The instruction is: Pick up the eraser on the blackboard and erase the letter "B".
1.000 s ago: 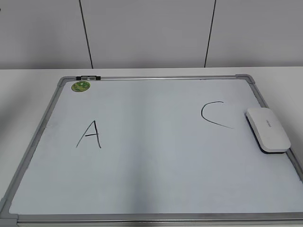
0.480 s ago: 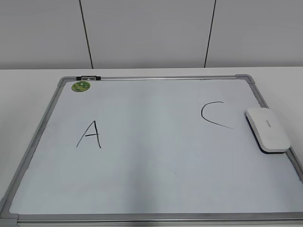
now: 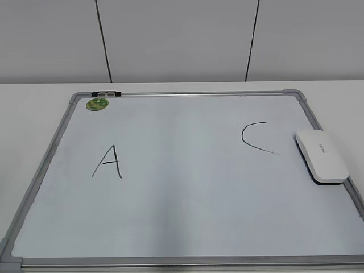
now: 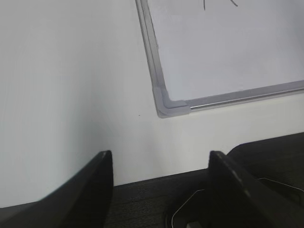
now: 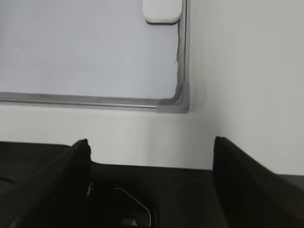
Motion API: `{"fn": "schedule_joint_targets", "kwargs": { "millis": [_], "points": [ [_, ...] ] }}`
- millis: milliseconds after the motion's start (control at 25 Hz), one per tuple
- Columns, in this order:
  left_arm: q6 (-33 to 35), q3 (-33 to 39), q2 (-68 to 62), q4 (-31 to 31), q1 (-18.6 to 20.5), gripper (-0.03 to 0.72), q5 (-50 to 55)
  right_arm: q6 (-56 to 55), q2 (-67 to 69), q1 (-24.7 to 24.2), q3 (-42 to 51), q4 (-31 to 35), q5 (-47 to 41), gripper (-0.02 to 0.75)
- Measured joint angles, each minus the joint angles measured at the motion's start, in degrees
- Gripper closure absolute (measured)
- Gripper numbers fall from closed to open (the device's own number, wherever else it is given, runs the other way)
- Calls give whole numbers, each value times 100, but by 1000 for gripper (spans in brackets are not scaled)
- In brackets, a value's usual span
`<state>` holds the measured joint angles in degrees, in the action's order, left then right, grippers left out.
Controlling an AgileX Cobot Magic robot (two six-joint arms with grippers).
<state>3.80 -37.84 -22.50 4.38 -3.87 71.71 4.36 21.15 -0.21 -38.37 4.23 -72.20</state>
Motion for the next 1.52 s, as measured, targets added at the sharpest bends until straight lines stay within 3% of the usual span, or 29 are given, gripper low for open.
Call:
{"fn": "schedule_joint_targets", "kwargs": {
  "millis": [200,520,840,1080,1520],
  "points": [
    [0,535,151,-10,0,226,-173,0,-53,0,710,-104,-11,145],
    [-28,832,151,-159,0,226,-808,-4,-65,0,888,-130,418,145],
    [-88,857,151,-219,0,218,-913,-41,-65,0,1048,-143,710,145],
    [-147,857,151,-251,0,141,-913,-54,-65,0,1048,-147,710,146],
    [-159,857,151,-263,0,137,-913,-54,-65,0,1048,-156,722,146]
  ]
}}
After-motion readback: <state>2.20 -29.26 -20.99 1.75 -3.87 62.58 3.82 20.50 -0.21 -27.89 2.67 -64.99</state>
